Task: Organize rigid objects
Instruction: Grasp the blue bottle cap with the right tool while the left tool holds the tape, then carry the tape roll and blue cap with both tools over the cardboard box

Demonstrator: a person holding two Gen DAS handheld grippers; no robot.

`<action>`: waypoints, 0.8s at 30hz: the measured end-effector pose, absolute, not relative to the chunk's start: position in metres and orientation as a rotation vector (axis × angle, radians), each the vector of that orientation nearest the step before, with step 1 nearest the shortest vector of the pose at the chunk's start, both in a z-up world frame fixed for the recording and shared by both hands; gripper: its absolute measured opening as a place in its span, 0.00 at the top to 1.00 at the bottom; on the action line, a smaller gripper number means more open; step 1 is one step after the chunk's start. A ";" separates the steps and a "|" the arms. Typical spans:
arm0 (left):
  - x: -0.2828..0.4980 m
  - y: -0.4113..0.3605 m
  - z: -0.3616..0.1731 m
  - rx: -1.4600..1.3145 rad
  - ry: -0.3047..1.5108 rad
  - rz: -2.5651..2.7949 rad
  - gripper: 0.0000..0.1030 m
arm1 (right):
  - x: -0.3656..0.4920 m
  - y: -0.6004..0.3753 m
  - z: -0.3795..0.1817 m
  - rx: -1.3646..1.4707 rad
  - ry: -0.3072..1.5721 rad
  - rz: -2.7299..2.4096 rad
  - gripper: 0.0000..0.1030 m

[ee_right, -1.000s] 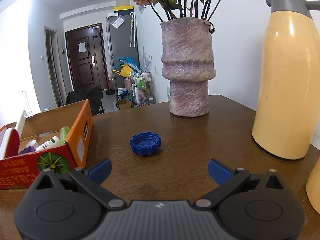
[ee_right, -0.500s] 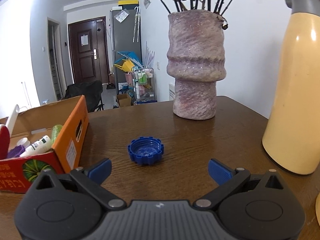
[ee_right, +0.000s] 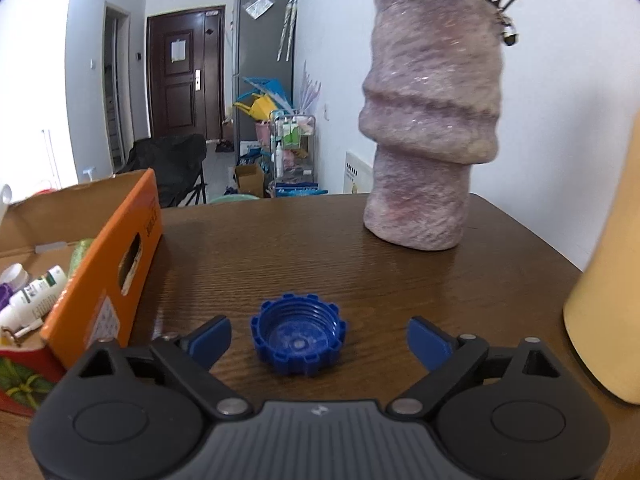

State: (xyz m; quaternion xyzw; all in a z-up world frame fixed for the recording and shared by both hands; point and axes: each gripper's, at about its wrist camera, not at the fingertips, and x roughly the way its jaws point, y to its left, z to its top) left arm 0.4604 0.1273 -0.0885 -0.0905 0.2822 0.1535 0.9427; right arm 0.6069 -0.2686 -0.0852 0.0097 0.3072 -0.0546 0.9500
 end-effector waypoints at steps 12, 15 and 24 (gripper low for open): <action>0.461 0.125 -0.090 -0.177 0.577 0.309 0.58 | 0.636 -0.272 -0.092 0.051 0.682 -0.053 0.48; 0.461 0.124 -0.089 -0.175 0.576 0.305 0.58 | 0.631 -0.271 -0.090 0.049 0.669 -0.054 0.48; 0.459 0.121 -0.088 -0.175 0.574 0.283 0.58 | 0.599 -0.269 -0.080 0.060 0.576 -0.090 0.48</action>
